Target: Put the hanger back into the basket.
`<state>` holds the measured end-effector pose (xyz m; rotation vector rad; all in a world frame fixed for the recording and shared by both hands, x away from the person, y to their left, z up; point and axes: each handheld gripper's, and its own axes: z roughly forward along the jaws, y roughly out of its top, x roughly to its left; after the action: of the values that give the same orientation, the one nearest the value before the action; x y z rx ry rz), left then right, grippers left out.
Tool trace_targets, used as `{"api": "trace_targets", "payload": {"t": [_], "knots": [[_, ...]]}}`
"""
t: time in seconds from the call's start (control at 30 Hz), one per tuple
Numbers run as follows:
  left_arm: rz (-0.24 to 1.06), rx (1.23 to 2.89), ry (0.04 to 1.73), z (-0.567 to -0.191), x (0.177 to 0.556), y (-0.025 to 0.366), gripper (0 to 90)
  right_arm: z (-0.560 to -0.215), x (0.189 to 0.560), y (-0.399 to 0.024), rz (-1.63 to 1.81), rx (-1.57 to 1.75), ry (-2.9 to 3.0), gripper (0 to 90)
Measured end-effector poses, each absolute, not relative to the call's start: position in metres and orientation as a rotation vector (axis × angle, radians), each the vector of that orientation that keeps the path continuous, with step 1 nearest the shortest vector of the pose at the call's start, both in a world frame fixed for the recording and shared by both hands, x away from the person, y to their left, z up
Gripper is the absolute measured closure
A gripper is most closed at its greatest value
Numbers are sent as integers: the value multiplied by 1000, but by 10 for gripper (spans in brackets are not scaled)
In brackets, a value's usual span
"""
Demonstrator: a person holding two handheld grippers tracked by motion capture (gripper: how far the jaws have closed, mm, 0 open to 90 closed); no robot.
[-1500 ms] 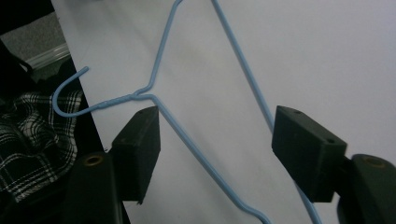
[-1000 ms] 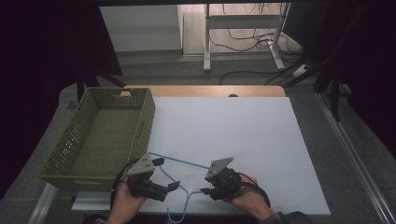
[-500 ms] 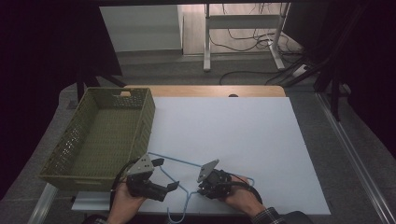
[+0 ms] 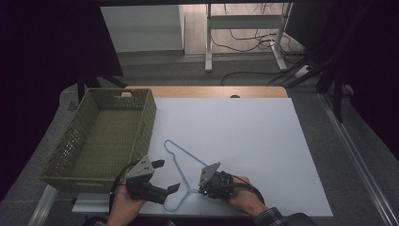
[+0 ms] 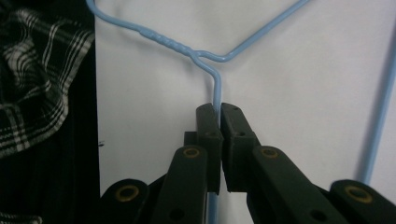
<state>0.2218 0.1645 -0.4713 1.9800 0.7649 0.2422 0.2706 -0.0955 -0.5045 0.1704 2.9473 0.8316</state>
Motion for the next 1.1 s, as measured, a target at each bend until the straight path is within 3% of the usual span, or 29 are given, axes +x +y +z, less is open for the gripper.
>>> {"api": "trace_targets", "payload": {"t": [0.53, 0.63, 0.77, 0.83, 0.93, 1.03, 1.1], "knots": [[220, 2018, 776, -463, 200, 174, 13, -485, 276, -108, 955, 288, 2880, 868], [160, 1971, 789, -463, 198, 184, 9, -484, 277, -109, 967, 300, 2874, 868], [162, 1969, 842, -463, 193, 190, 62, -483, 277, -109, 974, 303, 2869, 868], [152, 2000, 874, -468, 185, 195, 153, -483, 277, -109, 979, 307, 2868, 868], [151, 2040, 889, -471, 180, 196, 372, -482, 278, -109, 984, 310, 2866, 868], [92, 2152, 917, -480, 182, 188, 675, -482, 277, -108, 985, 307, 2864, 867], [76, 2187, 926, -484, 185, 182, 778, -481, 277, -108, 989, 309, 2862, 867]]}}
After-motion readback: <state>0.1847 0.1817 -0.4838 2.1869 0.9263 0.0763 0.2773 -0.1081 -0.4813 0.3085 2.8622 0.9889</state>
